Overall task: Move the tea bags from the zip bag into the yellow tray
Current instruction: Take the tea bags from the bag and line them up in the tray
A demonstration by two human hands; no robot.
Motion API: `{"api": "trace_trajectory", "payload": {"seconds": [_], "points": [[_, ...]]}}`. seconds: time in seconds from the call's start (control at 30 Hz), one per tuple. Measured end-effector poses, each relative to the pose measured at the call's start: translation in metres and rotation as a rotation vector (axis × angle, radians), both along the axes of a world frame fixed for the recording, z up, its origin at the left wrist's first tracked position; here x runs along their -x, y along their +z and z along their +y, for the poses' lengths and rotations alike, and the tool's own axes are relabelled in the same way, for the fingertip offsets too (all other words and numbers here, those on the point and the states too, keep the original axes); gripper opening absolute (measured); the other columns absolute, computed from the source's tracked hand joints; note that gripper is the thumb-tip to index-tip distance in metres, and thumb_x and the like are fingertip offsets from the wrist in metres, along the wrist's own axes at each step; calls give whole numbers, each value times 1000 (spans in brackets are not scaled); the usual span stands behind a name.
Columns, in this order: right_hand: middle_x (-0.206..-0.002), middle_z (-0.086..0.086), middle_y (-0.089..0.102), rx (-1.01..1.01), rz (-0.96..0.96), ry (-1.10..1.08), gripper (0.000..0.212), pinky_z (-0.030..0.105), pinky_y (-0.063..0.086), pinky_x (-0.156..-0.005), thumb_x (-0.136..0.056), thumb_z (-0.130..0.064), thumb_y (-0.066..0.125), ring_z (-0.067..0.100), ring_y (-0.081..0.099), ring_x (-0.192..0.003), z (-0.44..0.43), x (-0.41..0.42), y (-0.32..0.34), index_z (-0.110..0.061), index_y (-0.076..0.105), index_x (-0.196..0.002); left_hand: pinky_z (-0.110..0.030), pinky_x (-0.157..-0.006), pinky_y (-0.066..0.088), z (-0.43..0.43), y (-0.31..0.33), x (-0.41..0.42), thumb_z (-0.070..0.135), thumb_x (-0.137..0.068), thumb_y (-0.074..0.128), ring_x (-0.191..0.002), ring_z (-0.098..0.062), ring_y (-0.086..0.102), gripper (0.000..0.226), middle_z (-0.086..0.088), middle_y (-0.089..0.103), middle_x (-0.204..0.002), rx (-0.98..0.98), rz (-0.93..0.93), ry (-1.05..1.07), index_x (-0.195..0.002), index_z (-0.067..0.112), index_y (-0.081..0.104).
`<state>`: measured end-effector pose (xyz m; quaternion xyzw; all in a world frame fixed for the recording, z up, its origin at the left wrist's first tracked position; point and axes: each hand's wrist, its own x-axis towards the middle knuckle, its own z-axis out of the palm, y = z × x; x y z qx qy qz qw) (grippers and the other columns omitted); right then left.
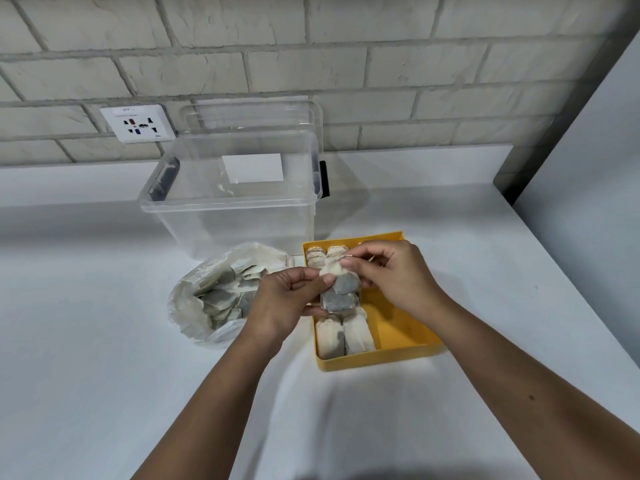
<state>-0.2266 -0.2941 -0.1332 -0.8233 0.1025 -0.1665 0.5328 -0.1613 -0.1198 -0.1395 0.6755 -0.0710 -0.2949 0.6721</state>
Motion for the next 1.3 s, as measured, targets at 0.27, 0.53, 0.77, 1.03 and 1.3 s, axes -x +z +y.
{"api": "trace_trajectory", "payload": {"seconds": [0.27, 0.53, 0.77, 1.03, 1.3], "points": [[-68, -3, 66, 139, 90, -264, 12, 31, 55, -52, -92, -22, 66, 12, 61, -49, -32, 2, 0, -13, 73, -87, -25, -63, 61, 6, -1, -3, 13, -89, 72, -71, -17, 73, 12, -12, 77, -83, 8, -6, 27, -95, 2, 73], [-72, 7, 71, 384, 448, -254, 21, 33, 58, -68, -98, -20, 54, 20, 65, -53, -37, -11, -26, -10, 70, -89, -29, -69, 62, 11, -4, -8, 14, -90, 70, -75, -20, 74, 12, -14, 77, -85, 9, -9, 38, -95, 3, 73], [-81, 13, 71, 292, 564, -345, 22, 41, 59, -76, -99, -18, 48, 29, 70, -66, -30, -41, -46, -7, 66, -94, -32, -71, 62, 12, -6, -9, 13, -90, 70, -74, -18, 74, 7, -10, 77, -81, 5, -26, 31, -90, 7, 73], [-90, 15, 70, 312, 555, -397, 22, 45, 58, -80, -100, -20, 47, 32, 69, -80, -32, -50, -53, -5, 64, -100, -34, -74, 62, 15, -10, -12, 14, -89, 71, -75, -18, 73, 7, -11, 77, -83, -3, -22, 42, -91, 7, 73], [-80, 10, 71, 222, 488, -335, 15, 43, 60, -74, -98, -24, 55, 24, 70, -62, -30, -45, -46, -13, 62, -92, -34, -73, 63, 17, -13, -14, 14, -88, 72, -77, -20, 74, 8, -11, 77, -84, -2, -22, 44, -91, 7, 73]]}}
